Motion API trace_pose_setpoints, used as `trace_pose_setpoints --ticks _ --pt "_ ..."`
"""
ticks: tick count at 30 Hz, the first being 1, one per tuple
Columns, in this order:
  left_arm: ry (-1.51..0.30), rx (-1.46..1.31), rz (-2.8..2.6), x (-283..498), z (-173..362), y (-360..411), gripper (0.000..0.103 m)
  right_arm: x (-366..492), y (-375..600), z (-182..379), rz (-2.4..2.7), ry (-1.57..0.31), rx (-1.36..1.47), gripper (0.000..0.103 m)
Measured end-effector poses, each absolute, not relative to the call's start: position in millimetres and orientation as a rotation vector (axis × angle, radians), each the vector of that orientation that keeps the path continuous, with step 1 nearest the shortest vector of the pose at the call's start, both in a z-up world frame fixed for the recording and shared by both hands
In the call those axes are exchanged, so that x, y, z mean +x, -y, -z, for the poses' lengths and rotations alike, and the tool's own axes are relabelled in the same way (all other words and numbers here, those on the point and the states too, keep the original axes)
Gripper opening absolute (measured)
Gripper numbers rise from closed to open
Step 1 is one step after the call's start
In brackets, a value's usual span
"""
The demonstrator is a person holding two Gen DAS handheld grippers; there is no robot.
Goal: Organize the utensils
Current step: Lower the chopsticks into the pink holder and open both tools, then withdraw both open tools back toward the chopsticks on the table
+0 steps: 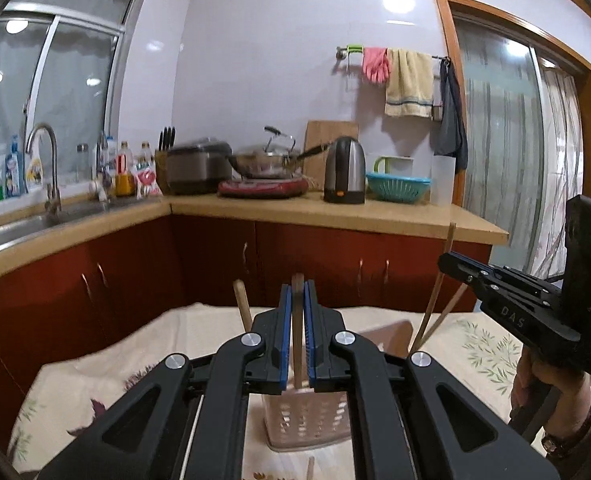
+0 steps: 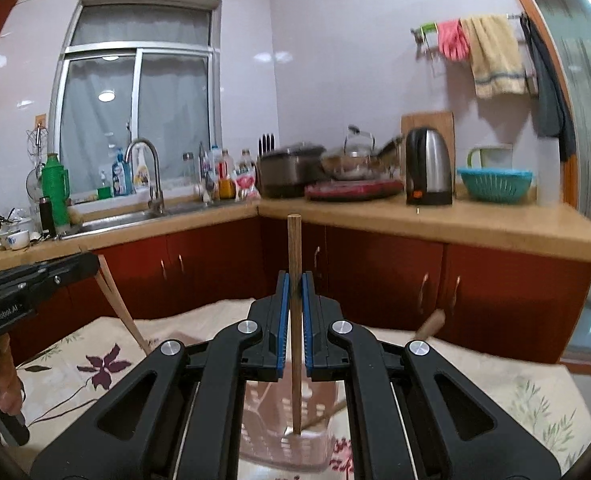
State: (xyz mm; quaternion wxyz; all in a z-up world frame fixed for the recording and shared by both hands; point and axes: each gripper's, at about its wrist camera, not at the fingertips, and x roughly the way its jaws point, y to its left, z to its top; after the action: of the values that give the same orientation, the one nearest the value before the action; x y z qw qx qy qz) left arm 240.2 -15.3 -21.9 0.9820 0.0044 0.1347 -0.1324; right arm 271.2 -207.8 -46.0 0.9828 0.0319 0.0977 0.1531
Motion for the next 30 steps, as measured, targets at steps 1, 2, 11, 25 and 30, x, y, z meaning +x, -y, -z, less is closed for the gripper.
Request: trace_pose_setpoints --ticks 1,2,11,25,30 --pt "-0.286 0.008 0.270 240 25 15 0.011 270 209 48 -0.304 -0.202 0.068 0.021" --pt "-0.292 0.007 0.271 239 26 15 0.019 268 209 48 -0.300 -0.203 0.070 0.030" --pt "-0.299 0.012 0.227 211 31 12 0.059 234 219 45 -0.238 -0.198 0.063 0.057" --pt "-0.391 0.000 0.148 144 70 -5 0.063 127 220 99 -0.215 -0.310 0.037 0.057" --pt "-0.457 -0.007 0.126 118 96 -11 0.063 99 213 133 -0.242 -0.395 0.032 0.055"
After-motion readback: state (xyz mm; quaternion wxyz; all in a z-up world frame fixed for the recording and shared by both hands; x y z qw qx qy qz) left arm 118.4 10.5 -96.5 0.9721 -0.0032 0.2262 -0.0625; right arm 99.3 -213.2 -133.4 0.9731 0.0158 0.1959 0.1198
